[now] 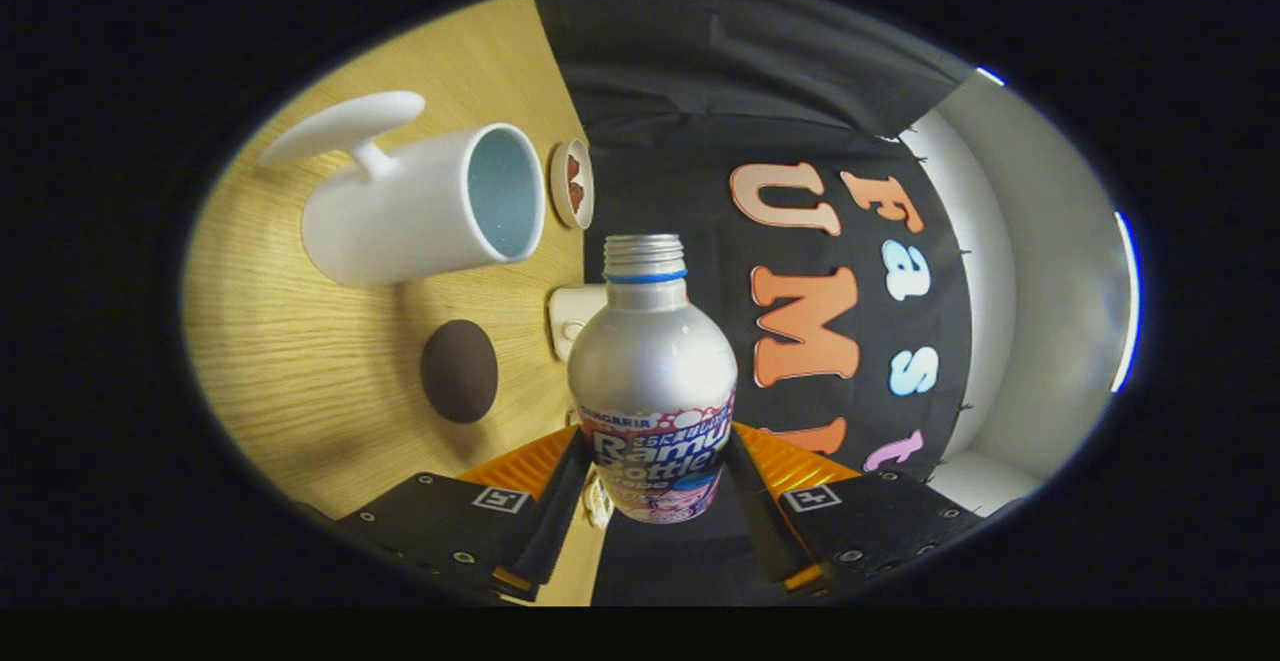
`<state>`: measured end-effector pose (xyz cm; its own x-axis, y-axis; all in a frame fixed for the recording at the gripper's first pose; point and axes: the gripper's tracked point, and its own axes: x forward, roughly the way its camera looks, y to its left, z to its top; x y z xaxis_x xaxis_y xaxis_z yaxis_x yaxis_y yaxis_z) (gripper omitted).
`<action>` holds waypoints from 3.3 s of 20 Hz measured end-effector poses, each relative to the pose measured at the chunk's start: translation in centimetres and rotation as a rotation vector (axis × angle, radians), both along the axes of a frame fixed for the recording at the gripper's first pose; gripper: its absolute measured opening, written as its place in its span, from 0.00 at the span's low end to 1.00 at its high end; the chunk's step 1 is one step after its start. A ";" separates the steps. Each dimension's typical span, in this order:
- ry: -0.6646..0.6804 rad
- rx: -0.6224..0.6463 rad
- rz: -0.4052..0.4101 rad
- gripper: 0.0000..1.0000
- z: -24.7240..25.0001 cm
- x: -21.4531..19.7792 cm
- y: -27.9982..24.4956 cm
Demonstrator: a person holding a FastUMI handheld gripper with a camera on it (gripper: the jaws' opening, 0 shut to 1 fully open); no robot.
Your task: Take the bottle from table, then pour the juice into the cup, finally place the bottle on the coaster
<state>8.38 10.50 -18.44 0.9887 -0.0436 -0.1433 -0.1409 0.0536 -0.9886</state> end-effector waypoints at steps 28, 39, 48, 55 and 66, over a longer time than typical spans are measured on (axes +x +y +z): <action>-0.062 -0.233 0.061 0.77 2.4 1.8 0.7; -0.092 -0.281 0.074 0.77 4.2 2.5 1.2; -0.110 -0.322 0.091 0.77 5.5 2.8 1.7; -0.127 -0.354 0.100 0.77 6.5 2.7 1.9; -0.151 -0.410 0.117 0.77 7.8 3.2 2.3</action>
<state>11.54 12.80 -10.69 0.9988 0.0471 0.0092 0.0253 -0.3542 -0.9348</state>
